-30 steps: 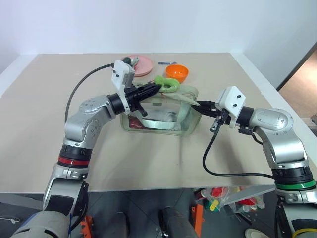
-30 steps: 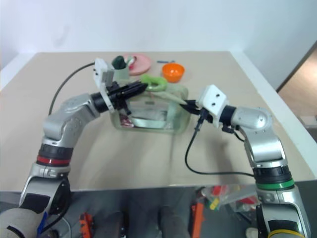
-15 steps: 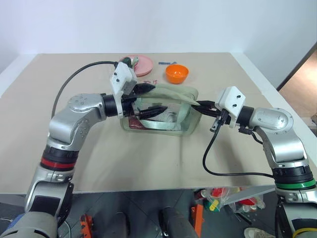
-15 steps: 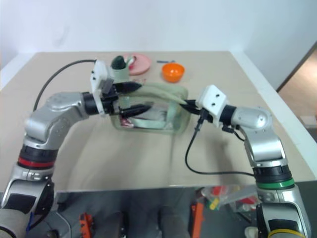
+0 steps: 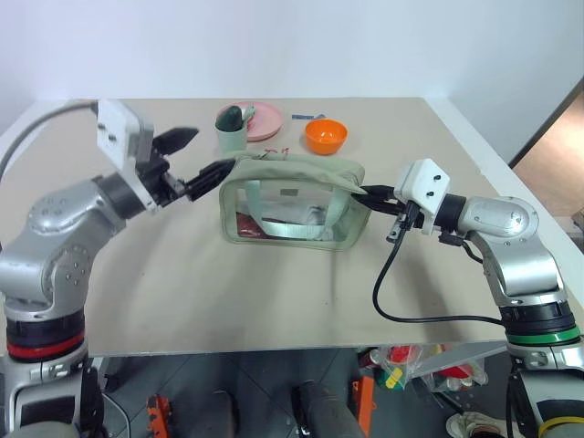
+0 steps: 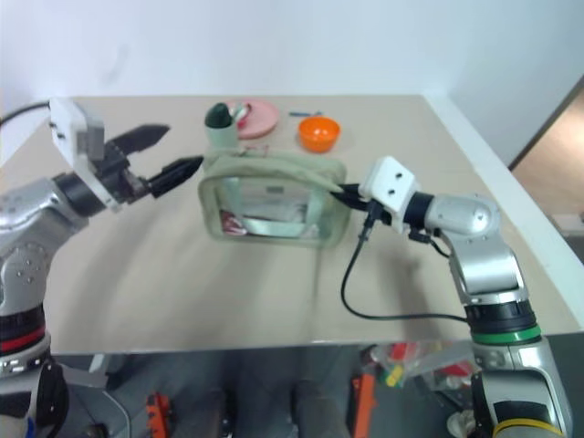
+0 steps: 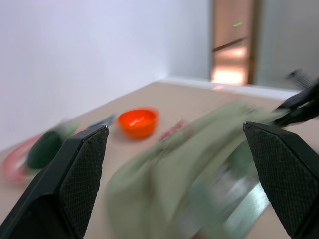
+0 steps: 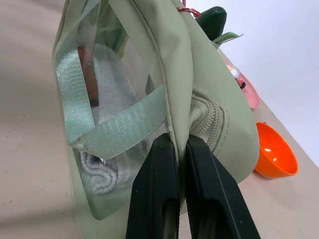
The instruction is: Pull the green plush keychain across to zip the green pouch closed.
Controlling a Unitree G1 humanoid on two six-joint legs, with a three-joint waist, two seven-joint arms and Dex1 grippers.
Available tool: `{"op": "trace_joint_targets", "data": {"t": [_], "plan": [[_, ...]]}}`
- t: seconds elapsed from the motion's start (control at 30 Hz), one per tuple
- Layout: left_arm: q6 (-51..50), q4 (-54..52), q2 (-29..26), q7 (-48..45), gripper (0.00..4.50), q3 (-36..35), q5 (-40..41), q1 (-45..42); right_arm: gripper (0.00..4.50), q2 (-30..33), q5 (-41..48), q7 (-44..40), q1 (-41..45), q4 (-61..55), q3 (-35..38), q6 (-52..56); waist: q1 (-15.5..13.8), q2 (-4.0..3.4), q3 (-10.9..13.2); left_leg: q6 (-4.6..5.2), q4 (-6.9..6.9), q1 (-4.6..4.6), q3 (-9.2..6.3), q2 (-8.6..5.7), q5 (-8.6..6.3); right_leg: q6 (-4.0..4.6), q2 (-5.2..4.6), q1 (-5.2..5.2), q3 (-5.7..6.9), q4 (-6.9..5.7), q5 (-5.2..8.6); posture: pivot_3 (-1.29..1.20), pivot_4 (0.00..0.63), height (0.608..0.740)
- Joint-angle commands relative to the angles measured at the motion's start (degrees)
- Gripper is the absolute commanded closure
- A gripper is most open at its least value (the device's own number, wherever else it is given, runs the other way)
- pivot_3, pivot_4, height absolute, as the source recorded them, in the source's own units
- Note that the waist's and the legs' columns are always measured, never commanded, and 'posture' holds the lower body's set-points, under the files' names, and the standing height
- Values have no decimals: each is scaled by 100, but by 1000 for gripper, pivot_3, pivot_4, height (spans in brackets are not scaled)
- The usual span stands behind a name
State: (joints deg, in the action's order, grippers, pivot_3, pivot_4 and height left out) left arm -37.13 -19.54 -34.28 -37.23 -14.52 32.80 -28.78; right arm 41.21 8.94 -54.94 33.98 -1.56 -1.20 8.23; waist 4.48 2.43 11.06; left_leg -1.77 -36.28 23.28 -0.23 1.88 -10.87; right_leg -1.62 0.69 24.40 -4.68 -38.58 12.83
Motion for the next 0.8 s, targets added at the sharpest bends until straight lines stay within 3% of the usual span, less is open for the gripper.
{"op": "trace_joint_targets", "data": {"t": [0.03,0.23,0.3,0.7,0.8], "plan": [[517,-67,-19,34,34,28,-305,358,4500,47,-1,-87,53,-21,-39,-37,0,0,0,0,0,0,1,0,0,1,0,0,-1,2,0,0,150,740],[997,343,296,-53,34,338,-439,574,4500,48,-18,-85,87,-25,-54,-41,-5,2,0,0,-1,2,4,0,0,16,-2,-5,-2,14,7,0,150,740],[1091,471,373,-57,529,422,-481,548,4500,48,-19,-78,93,-39,-51,-25,-4,1,0,0,-1,2,6,0,0,15,-2,-5,-4,20,4,0,150,740],[1468,1306,677,-293,4483,761,-572,22,4500,51,35,-55,40,-259,-22,107,-2,1,0,2,1,5,8,0,-1,-5,-1,-6,-6,29,-9,0,150,740],[1511,1383,700,-364,4483,836,-593,-81,4500,64,68,-56,-19,-392,6,153,-2,1,0,3,3,7,7,1,-2,-16,-1,-5,-4,31,-15,0,150,740]]}}
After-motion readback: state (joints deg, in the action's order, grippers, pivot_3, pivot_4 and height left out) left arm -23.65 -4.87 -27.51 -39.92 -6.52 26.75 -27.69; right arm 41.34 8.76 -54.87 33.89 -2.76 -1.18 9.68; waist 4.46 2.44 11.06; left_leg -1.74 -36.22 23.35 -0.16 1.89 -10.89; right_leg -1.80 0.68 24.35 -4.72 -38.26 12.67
